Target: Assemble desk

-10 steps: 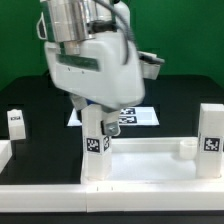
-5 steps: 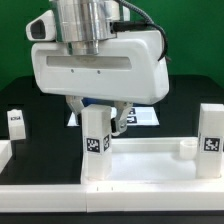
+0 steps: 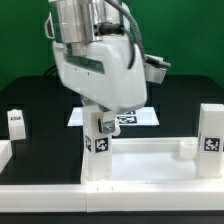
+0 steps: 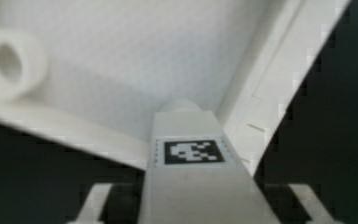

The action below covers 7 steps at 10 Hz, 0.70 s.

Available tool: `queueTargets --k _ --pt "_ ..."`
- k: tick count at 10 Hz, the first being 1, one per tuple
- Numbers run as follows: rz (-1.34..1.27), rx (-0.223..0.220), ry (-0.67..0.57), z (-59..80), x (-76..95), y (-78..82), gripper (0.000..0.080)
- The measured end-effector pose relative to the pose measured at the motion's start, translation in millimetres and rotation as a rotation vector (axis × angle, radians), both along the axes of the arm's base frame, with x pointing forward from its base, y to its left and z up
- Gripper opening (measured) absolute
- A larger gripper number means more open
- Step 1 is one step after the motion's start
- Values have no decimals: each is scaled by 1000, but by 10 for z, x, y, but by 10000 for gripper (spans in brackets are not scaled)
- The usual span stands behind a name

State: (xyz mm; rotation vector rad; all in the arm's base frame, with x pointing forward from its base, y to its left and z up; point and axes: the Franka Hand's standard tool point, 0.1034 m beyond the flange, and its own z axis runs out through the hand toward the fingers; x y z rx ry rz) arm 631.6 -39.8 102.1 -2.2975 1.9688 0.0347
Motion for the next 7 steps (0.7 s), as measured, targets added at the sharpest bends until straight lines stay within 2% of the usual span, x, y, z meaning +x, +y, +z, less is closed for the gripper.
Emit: queueTargets --k 2,5,7 --pt "-354 96 -22 -18 31 -14 288" --pt "-495 109 -4 -16 42 -7 288" --pt "-419 102 -14 -17 41 -12 288"
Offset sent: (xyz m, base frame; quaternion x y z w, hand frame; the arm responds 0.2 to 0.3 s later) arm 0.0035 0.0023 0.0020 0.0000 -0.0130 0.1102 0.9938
